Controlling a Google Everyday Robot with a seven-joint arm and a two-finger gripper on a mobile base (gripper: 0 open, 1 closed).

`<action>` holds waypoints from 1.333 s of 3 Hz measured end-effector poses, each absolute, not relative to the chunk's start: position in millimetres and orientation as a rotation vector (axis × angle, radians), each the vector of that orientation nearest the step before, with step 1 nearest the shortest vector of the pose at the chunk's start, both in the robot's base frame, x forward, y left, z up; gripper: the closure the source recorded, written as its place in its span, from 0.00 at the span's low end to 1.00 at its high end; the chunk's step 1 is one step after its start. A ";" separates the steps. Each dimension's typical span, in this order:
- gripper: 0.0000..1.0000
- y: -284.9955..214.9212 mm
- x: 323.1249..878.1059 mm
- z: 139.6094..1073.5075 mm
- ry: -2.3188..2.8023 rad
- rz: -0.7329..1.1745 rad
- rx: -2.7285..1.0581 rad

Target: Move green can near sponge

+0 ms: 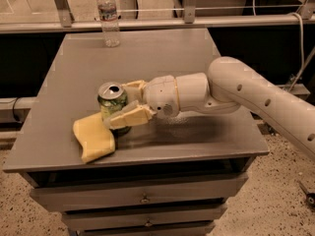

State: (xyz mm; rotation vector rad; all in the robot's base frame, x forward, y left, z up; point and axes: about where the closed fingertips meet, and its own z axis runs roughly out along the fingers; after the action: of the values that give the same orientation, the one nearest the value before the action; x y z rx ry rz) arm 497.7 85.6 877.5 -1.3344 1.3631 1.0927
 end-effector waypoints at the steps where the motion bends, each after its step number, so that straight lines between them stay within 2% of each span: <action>1: 0.00 81.8 498.4 879.9 1.361 1.077 -1.336; 2: 0.00 74.3 502.1 883.8 1.362 1.048 -1.338; 4: 0.00 -33.4 555.3 950.0 1.366 0.738 -1.245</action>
Offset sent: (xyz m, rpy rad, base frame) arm 0.0113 -0.0251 0.0103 -0.0235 -0.0490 -0.0467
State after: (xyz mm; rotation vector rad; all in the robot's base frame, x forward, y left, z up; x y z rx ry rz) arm 555.3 -33.4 950.0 -1.2449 1.3662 0.7383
